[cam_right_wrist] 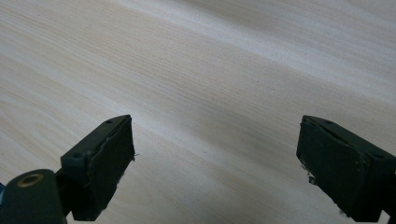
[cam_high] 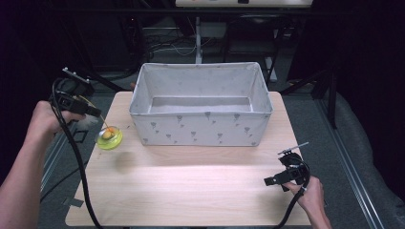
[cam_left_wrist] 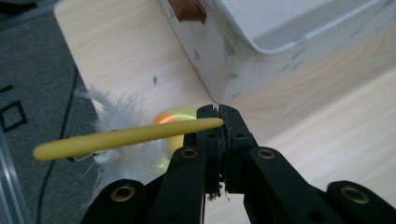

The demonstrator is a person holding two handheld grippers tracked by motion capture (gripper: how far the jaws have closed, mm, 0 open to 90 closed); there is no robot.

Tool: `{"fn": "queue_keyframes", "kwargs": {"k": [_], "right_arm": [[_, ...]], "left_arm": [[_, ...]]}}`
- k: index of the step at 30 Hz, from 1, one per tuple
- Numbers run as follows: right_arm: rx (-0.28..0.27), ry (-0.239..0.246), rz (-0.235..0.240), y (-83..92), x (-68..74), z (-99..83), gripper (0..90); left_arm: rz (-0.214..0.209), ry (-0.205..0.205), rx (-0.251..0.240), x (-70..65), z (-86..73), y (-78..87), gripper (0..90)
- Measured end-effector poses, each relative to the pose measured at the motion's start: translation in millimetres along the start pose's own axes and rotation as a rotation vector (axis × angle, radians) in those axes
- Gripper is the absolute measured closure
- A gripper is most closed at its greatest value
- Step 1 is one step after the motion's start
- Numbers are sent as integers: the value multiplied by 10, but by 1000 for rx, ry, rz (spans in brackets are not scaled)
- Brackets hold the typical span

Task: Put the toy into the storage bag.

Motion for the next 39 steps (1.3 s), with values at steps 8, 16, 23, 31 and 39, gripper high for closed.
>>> {"fn": "queue_keyframes", "kwargs": {"k": [8, 16, 23, 31, 39], "right_arm": [[6, 7, -5, 1, -4, -1, 109], [5, 4, -7, -6, 1, 0, 109], [3, 5, -4, -10, 5, 4, 117], [6, 9, 0, -3, 5, 6, 116], [7, 10, 0, -4, 5, 5, 116]], "left_arm": [[25, -14, 0, 26, 157, 96, 879], [48, -21, -9, 57, 313, 244, 879], [73, -28, -20, 60, 446, 368, 879], [90, -41, -33, 48, 607, 486, 879], [113, -54, -59, 29, 782, 652, 879]]}}
Point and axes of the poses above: each handheld gripper's, and its own axes: y roughly backward along the jaws, z roughly out of its top, x roughly to its left, the point moved 3 cm from there along -y, roughly forward along the jaws, and after that the axes turned 2 degrees about -x, right-handed, at the moved point
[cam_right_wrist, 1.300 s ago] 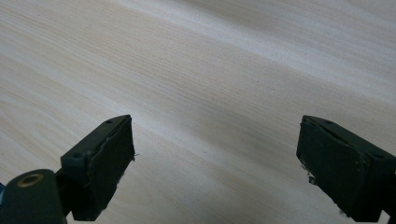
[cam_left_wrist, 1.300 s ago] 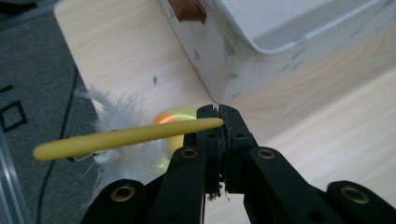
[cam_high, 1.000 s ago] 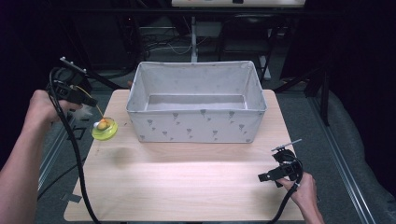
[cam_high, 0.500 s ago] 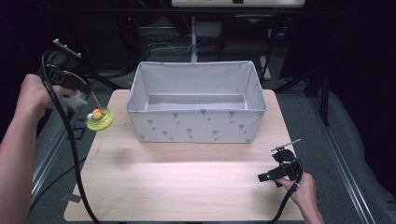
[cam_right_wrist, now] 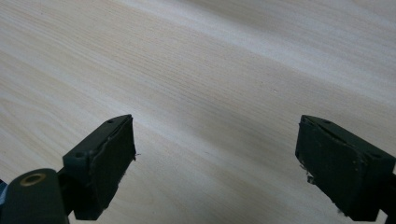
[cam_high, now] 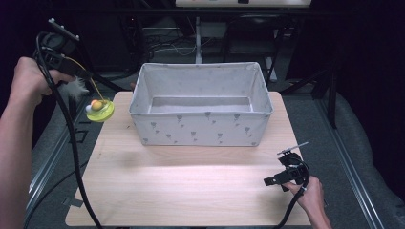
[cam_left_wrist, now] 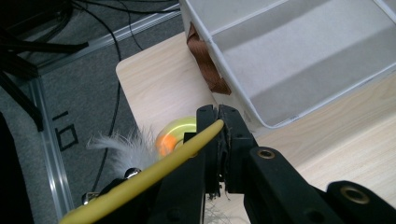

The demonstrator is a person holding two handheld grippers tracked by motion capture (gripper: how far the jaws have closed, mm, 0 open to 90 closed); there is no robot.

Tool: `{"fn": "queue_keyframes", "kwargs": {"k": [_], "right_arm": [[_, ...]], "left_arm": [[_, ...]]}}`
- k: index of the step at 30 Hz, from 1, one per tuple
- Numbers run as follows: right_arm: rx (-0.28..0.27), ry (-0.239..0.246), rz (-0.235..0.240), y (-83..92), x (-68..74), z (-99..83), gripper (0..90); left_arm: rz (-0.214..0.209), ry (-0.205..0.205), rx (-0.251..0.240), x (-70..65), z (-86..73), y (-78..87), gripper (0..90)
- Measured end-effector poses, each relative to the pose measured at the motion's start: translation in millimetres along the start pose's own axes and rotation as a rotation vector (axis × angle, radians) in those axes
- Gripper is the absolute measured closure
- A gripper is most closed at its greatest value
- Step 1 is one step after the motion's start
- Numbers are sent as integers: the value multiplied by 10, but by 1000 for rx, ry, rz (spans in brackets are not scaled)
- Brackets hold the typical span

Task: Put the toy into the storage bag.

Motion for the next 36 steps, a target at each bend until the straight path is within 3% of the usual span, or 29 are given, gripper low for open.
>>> {"fn": "queue_keyframes", "kwargs": {"k": [17, 36], "right_arm": [[3, 5, 3, -3, -1, -3, 116], [1, 10, 3, -14, 19, -1, 117]], "left_arm": [[27, -41, -44, -125, 415, 248, 878], [5, -102, -66, -454, 804, 256, 879]]}}
Point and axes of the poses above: each handheld gripper's, and its own axes: y roughly backward along the jaws, z roughly out of its top, x roughly to its left, the point moved 3 cm from there along -y, roughly forward along the jaws, and after that the axes turned 2 degrees about -x, right-handed, at the moved point
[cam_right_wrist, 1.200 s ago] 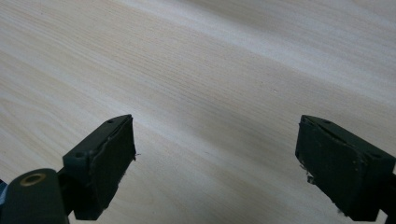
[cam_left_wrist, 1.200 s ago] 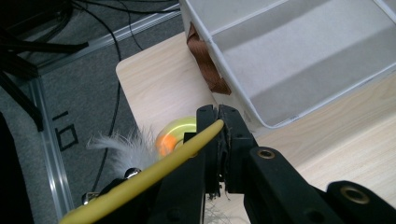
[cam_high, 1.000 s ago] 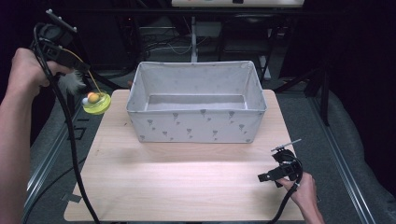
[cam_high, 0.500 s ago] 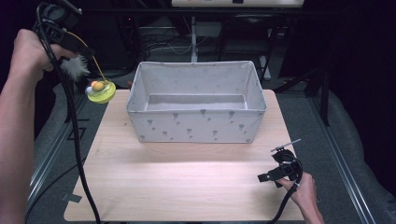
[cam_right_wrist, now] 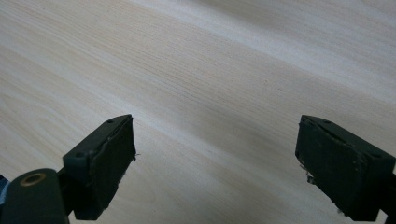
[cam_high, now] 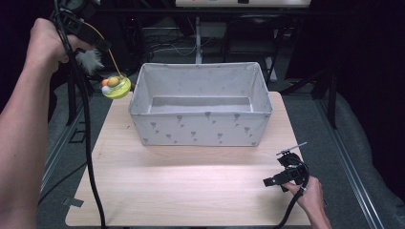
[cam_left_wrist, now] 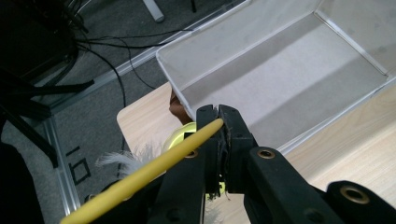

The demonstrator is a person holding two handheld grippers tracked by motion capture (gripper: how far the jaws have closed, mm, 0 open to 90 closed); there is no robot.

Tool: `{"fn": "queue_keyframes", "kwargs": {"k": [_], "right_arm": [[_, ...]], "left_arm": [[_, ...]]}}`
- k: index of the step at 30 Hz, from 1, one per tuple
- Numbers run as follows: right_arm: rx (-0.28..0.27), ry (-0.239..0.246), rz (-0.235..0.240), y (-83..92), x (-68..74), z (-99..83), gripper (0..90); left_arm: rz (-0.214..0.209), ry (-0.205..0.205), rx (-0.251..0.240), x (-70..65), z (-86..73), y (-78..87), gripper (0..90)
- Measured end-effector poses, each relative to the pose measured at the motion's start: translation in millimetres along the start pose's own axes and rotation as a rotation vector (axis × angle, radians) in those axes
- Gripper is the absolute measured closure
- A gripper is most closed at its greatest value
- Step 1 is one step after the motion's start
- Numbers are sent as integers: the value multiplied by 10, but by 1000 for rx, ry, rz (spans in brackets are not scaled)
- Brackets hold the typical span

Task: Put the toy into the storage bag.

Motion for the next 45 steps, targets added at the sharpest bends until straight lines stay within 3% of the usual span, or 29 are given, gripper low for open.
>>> {"fn": "queue_keyframes", "kwargs": {"k": [14, 26, 35, 39, 40, 43, 45], "right_arm": [[14, 9, 4, -2, 0, 0, 117], [4, -1, 13, 0, 7, -4, 116], [10, 6, 17, 4, 13, -4, 116], [-18, -17, 18, -12, 28, -7, 116], [1, 1, 10, -3, 13, -8, 116], [-8, -8, 6, -9, 21, -9, 117], [26, 20, 8, 11, 6, -4, 116]], "left_arm": [[-10, -59, -14, -251, 252, -59, 879], [-46, -119, -12, -536, 447, -182, 879], [-70, -161, 10, -702, 515, -335, 878], [-84, -169, 23, -749, 507, -424, 879], [-86, -168, 27, -760, 500, -453, 878], [-96, -171, 38, -784, 475, -538, 878], [-108, -175, 45, -802, 455, -602, 878]]}}
Point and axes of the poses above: each handheld gripper's, and its own axes: y roughly backward along the jaws, z roughly out of its top, x roughly to its left, the point moved 3 cm from there along -y, roughly forward along the jaws, and after that the axes turned 2 degrees about -x, right-handed, at the moved point
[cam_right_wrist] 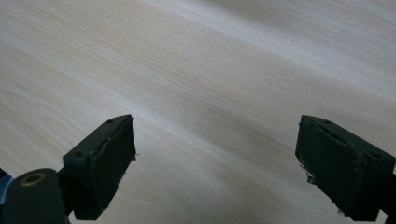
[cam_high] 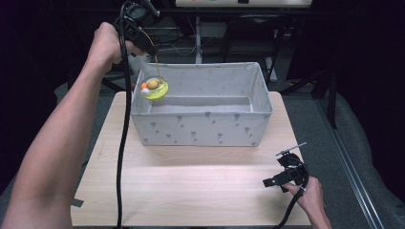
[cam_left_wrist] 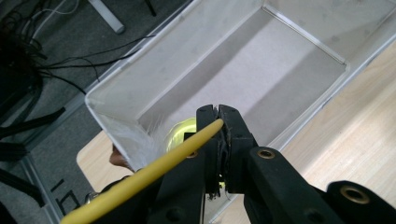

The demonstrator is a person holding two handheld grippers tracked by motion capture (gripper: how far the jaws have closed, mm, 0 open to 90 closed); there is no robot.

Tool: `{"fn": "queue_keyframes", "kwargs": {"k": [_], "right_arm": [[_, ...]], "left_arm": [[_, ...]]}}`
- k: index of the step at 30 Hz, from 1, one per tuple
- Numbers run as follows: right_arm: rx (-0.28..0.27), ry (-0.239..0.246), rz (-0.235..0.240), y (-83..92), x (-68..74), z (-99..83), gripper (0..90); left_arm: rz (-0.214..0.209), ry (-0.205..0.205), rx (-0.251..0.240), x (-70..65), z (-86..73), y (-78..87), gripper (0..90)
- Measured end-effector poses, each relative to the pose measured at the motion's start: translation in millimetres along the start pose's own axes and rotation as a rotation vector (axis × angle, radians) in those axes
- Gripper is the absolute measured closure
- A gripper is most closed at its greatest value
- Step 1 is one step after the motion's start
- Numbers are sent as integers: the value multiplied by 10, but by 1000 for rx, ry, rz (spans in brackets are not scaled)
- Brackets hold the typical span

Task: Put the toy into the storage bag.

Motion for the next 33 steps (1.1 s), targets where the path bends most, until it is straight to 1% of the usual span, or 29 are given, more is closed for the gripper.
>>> {"fn": "queue_keyframes", "kwargs": {"k": [4, 6, 7, 8, 9, 11, 12, 13, 14, 15, 16, 17, 19, 21, 22, 23, 30, 33], "right_arm": [[-5, -3, 2, -6, 4, -1, 117], [-2, -1, 2, -6, 2, -2, 117], [-23, -19, 1, -22, 14, -4, 117], [-24, -19, 1, -24, 16, -5, 117], [-9, -7, 1, -14, 8, -3, 117], [-14, -12, 6, -19, 14, -2, 117], [-12, -11, -2, -19, 11, -4, 117], [-1, -8, 7, -15, 10, -5, 117], [-4, -12, 16, -17, 16, -4, 117], [4, -6, 9, -18, 10, -3, 117], [-1, -10, 17, -23, 17, -2, 117], [-7, -15, 13, -29, 25, -2, 117], [-1, -9, 8, -23, 18, -3, 117], [2, -8, 10, -19, 14, -2, 117], [-1, -12, 16, -21, 18, -1, 117], [-2, -12, 10, -22, 13, -4, 117], [2, -11, 12, -21, 6, -6, 117], [6, -10, 11, -22, 6, -8, 118]], "left_arm": [[-12, -16, 16, -26, -30, -96, 878], [-20, -15, 20, -39, -48, -141, 878], [-21, -18, 22, -44, -59, -163, 878], [-22, -17, 23, -46, -67, -177, 878], [-26, -16, 26, -48, -81, -198, 878], [-29, -17, 34, -49, -115, -240, 878], [-33, -15, 37, -50, -132, -259, 878], [-33, -15, 38, -50, -151, -278, 879], [-37, -13, 40, -53, -172, -300, 878], [-37, -15, 44, -53, -188, -317, 878], [-39, -15, 48, -53, -217, -345, 878], [-45, -13, 53, -51, -233, -360, 878], [-41, -17, 63, -40, -280, -399, 878], [-54, -7, 63, -26, -317, -425, 878], [-54, -6, 67, -19, -339, -443, 878], [-56, -4, 72, -15, -351, -456, 878], [-65, 10, 88, -3, -475, -597, 878], [-71, 5, 100, -12, -527, -668, 878]]}}
Point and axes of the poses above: each handheld gripper's, and its own axes: y roughly backward along the jaws, z roughly out of its top, x roughly to its left, the point moved 3 cm from there along -y, roughly forward along the jaws, and after that the axes turned 2 degrees about -x, right-handed, at the moved point
